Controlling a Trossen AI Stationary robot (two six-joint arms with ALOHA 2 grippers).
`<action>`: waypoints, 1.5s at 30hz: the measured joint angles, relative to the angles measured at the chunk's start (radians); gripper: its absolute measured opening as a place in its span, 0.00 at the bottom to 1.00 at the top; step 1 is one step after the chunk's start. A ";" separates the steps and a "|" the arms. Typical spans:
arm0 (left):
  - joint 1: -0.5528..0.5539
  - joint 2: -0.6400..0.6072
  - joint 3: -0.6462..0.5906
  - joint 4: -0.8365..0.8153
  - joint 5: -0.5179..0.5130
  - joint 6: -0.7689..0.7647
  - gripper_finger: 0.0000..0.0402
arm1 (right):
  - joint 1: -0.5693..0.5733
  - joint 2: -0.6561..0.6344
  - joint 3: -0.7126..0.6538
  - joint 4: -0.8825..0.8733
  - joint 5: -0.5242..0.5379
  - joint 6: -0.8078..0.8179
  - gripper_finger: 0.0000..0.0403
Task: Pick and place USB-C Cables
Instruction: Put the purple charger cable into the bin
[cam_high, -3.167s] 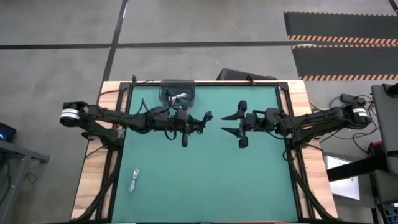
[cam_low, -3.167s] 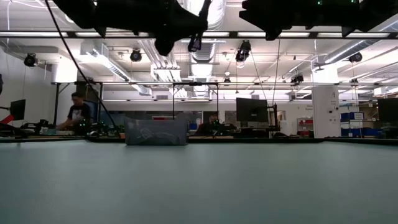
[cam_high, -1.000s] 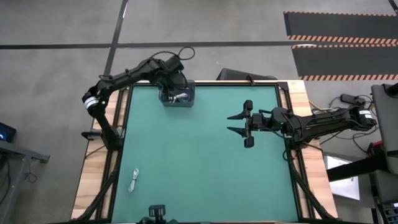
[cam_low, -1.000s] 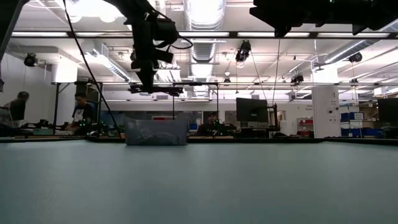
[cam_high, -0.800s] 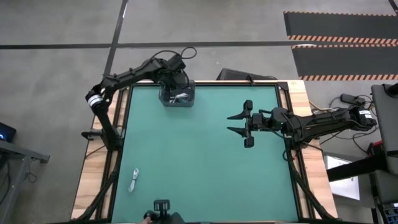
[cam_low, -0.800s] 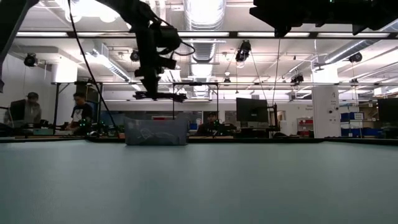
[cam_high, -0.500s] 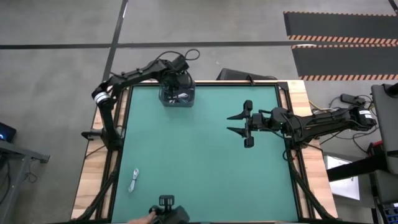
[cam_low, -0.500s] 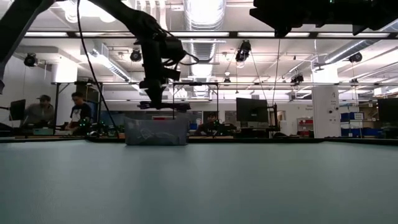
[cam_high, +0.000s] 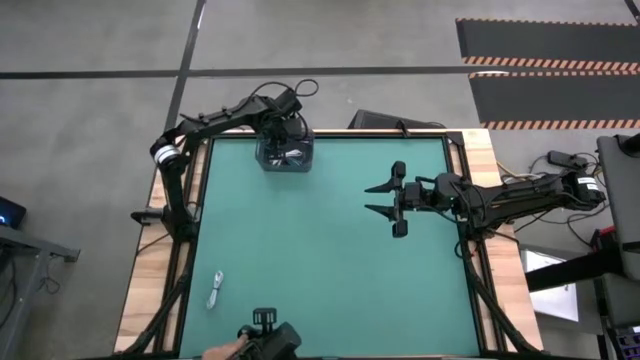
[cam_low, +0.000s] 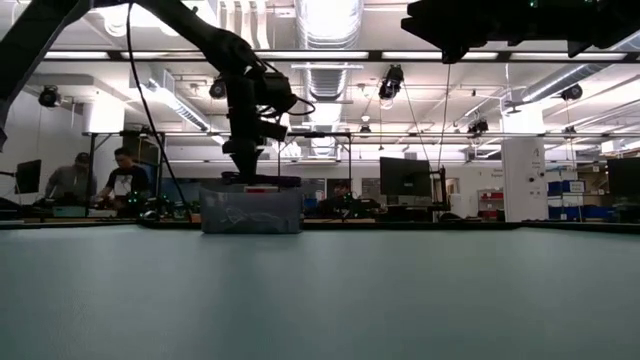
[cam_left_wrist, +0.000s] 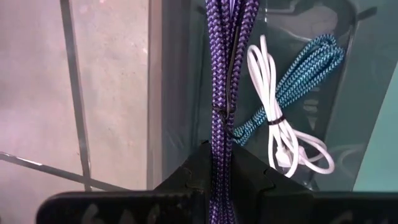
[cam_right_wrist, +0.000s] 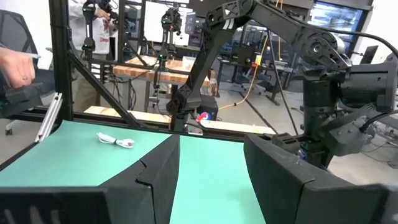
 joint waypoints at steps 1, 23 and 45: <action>0.002 0.000 -0.005 0.003 0.000 0.000 0.05 | 0.000 0.000 0.000 0.000 0.000 0.000 0.42; 0.021 0.011 -0.034 0.072 0.000 0.002 0.05 | 0.000 0.000 0.000 -0.001 0.000 0.000 0.42; 0.022 0.011 -0.087 0.117 0.006 0.000 0.05 | 0.000 0.000 0.000 -0.001 0.000 0.000 0.42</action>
